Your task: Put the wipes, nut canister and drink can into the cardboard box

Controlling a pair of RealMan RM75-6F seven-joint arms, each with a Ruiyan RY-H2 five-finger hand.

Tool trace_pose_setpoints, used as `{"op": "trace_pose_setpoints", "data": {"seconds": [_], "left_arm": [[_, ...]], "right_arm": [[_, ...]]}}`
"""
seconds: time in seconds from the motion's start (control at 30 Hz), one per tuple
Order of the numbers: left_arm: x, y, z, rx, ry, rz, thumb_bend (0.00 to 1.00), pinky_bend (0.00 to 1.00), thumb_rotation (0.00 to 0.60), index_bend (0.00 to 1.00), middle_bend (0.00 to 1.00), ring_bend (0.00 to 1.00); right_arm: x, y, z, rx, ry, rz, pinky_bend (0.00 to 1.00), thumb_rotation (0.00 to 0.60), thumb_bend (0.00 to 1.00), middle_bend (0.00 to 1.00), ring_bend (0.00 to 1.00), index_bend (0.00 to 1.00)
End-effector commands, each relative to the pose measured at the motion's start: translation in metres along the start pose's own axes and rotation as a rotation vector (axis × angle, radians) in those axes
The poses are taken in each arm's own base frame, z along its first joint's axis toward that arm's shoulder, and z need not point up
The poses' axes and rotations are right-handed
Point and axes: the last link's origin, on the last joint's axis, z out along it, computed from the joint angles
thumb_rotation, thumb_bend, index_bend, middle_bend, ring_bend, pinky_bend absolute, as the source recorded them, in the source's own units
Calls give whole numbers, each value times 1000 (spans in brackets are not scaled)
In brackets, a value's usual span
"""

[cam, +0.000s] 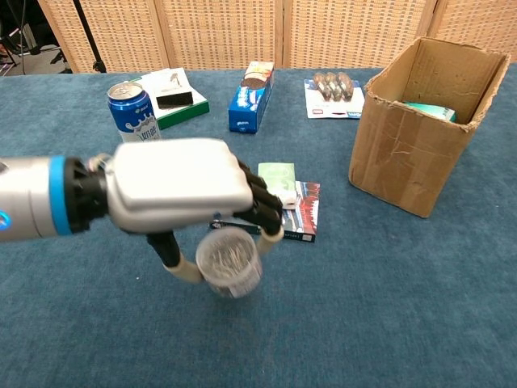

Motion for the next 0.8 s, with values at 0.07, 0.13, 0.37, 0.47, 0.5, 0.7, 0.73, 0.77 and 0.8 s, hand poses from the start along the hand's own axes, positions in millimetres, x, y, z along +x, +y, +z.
{"op": "trace_pose_setpoints", "data": {"seconds": [0.07, 0.13, 0.37, 0.47, 0.5, 0.7, 0.73, 0.77, 0.8], "left_arm": [[-14, 10, 15, -61, 0, -10, 130, 439, 600, 597, 402, 363], [-20, 12, 19, -70, -14, -8, 130, 439, 600, 597, 402, 363], [-30, 8, 24, -40, -2, 42, 1, 361, 600, 359, 114, 129], [-33, 5, 22, -16, -26, 39, 0, 249, 600, 180, 0, 6], [-33, 5, 21, -8, -32, 28, 0, 235, 600, 160, 0, 0], [-17, 2, 13, 35, 29, 19, 0, 188, 600, 127, 0, 0], [-7, -3, 1, 65, 69, 9, 0, 187, 600, 124, 0, 0], [-1, -6, -6, 82, 88, 4, 0, 187, 600, 123, 0, 0], [3, -10, -13, 98, 104, 2, 0, 187, 600, 122, 0, 0]], "right_arm": [[0, 0, 0, -3, -1, 2, 108, 600, 0, 0, 0, 0], [1, 1, 1, -4, -3, 3, 108, 600, 0, 0, 0, 0], [3, 2, 1, -10, -3, 10, 108, 600, 0, 0, 0, 0], [2, 2, 1, -10, -9, 9, 108, 600, 0, 0, 0, 0], [2, 2, 1, -9, -13, 8, 108, 600, 0, 0, 0, 0], [2, 0, 0, 1, -12, 8, 108, 600, 0, 0, 0, 0], [2, -1, -1, 6, -10, 1, 108, 600, 0, 0, 0, 0], [1, -1, -1, 9, -9, -1, 108, 600, 0, 0, 0, 0], [1, -2, -2, 13, -7, -3, 108, 600, 0, 0, 0, 0]]}}
